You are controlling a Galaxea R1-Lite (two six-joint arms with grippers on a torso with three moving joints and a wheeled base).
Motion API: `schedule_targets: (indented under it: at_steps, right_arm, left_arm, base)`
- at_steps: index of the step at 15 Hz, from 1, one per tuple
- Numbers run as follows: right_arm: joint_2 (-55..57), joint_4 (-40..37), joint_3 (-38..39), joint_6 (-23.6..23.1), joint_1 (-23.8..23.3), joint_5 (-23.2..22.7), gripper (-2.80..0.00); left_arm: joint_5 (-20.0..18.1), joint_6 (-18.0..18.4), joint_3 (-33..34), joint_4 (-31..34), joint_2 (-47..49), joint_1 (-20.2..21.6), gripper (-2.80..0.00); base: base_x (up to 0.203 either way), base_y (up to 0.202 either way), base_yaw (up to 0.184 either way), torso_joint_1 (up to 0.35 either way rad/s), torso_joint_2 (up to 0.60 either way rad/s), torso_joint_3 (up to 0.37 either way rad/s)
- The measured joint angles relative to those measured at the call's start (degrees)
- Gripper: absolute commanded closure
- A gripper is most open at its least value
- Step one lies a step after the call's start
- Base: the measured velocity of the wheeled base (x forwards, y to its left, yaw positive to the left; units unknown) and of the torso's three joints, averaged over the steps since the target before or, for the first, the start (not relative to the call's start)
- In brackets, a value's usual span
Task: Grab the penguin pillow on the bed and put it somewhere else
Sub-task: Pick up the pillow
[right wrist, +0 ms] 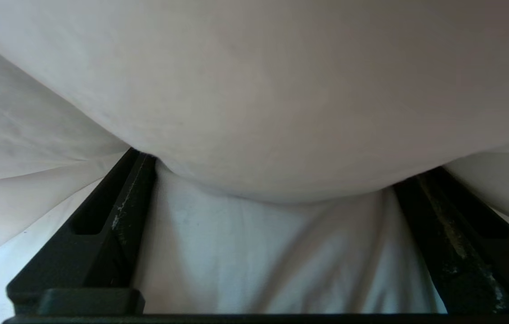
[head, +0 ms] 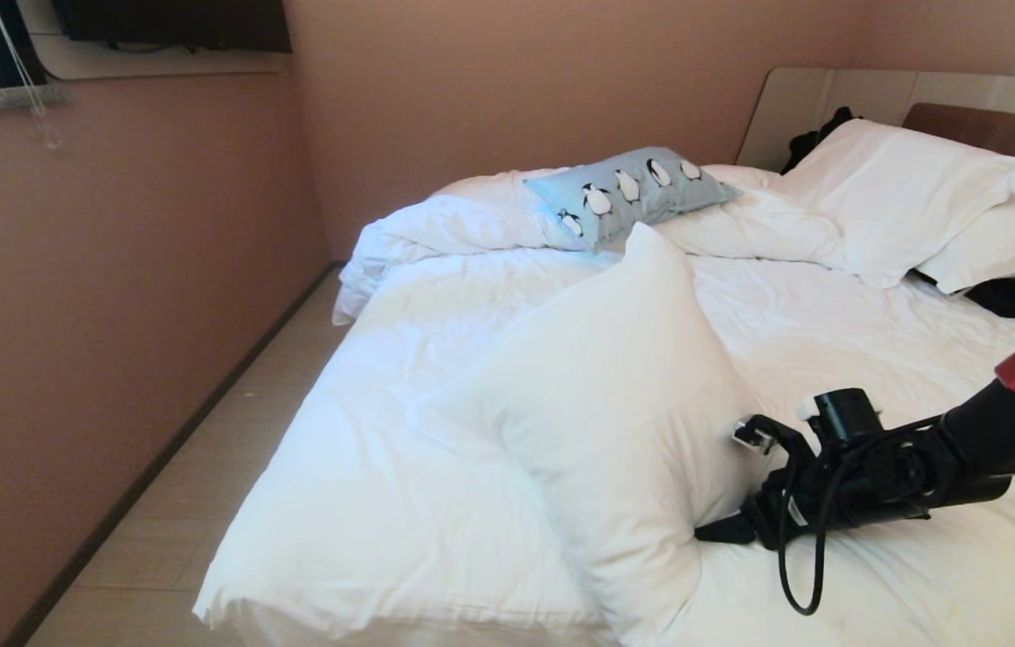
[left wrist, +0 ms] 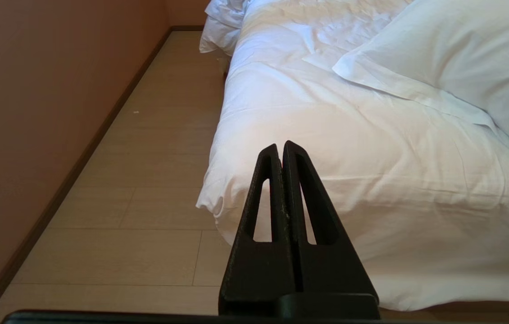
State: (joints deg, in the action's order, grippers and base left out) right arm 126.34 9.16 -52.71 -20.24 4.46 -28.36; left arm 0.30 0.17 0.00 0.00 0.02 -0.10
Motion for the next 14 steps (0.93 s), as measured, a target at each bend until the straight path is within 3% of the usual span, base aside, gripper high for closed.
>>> schedule_targets:
  at_steps: [6, 7, 8, 14]
  right_arm:
    - [0.82, 4.36, 1.8, -1.06, 0.0, 0.21, -2.8]
    - [0.89, 4.82, 1.94, -1.08, 0.0, 0.25, -1.18]
    - [0.95, 5.31, 2.22, -1.06, 0.0, 0.28, 0.0]
    - [1.22, 8.49, 3.59, -0.73, 0.0, 0.74, 0.0]
  left_arm:
    - [0.01, 0.01, 0.0, 0.0, 0.0, 0.0, 0.0]
    - [0.02, 0.01, 0.0, 0.0, 0.0, 0.0, 0.0]
    - [0.0, 0.01, 0.0, 0.0, 0.0, 0.0, 0.0]
    - [0.02, 0.0, 0.0, 0.0, 0.0, 0.0, 0.0]
  base:
    - [0.0, 0.0, 0.0, 0.0, 0.0, 0.0]
    - [0.0, 0.0, 0.0, 0.0, 0.0, 0.0]
    - [0.0, 0.0, 0.0, 0.0, 0.0, 0.0]
    - [0.0, 0.0, 0.0, 0.0, 0.0, 0.0]
